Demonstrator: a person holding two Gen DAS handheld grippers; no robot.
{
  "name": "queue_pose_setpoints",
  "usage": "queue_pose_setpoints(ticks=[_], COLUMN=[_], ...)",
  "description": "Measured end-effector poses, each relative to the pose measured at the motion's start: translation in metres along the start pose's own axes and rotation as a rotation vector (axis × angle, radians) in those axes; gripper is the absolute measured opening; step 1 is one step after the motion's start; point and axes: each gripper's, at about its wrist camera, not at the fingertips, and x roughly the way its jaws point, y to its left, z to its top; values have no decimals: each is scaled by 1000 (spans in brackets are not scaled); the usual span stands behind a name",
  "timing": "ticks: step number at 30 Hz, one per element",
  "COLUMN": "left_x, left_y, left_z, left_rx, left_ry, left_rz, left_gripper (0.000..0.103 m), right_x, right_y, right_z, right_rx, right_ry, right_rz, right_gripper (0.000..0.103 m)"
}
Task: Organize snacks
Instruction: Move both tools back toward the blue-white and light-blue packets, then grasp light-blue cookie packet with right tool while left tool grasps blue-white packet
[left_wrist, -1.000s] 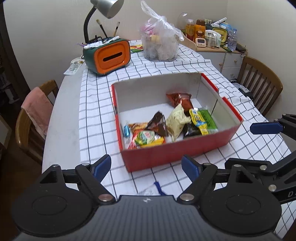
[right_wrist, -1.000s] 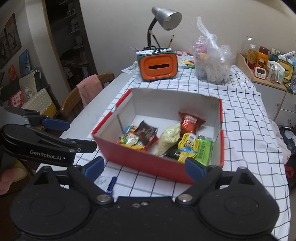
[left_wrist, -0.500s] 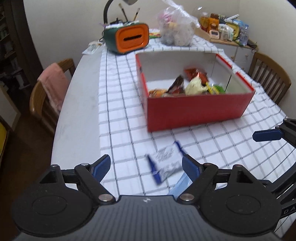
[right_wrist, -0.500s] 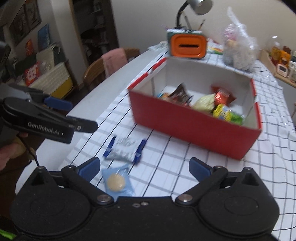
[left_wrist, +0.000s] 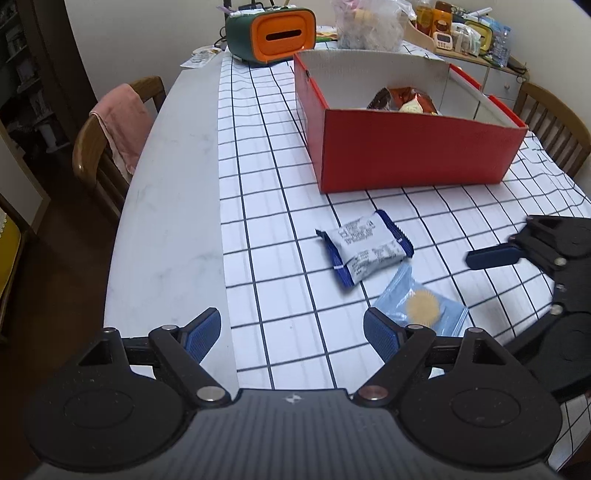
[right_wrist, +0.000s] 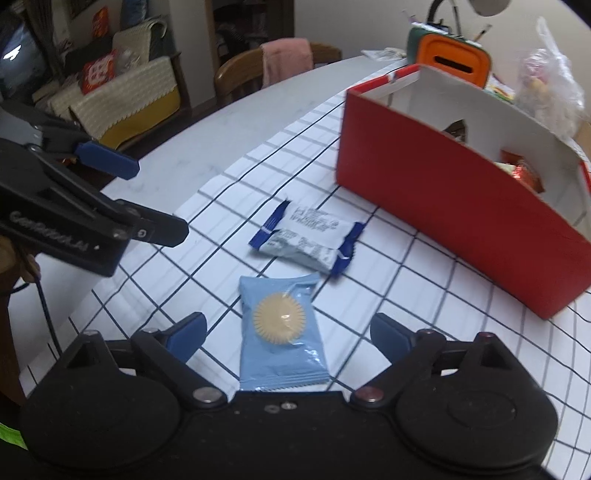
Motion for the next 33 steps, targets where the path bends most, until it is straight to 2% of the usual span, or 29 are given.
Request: queue_pose_setpoints(ticks=[5, 10, 13, 15, 20, 26, 33], left_x=[0, 1, 3, 5, 11, 22, 47], left_y=[1, -2, -6, -9, -15, -23, -41], left_z=[-3, -3, -1, 1, 8, 22, 49], left_rx=[-1, 38, 70, 91, 158, 243, 377], left_ry=[1, -4, -5, -4, 0, 5, 35], left_rz=[-14, -36, -49, -49, -56, -92, -177], left_gripper=[85, 85, 85, 85, 85, 85, 85], right_x=[23, 34, 35, 35, 35, 33, 17], right_y=[5, -2, -3, -3, 5, 2, -26], right_z=[1, 3, 2, 2, 3, 1, -15], right_rx=[-47, -39, -54, -66, -112, -103, 19], right_ry=[38, 52, 54, 52, 56, 61, 57], right_rz=[5, 6, 18, 21, 29, 39, 58], right_gripper=[82, 70, 69, 64, 49, 47, 47])
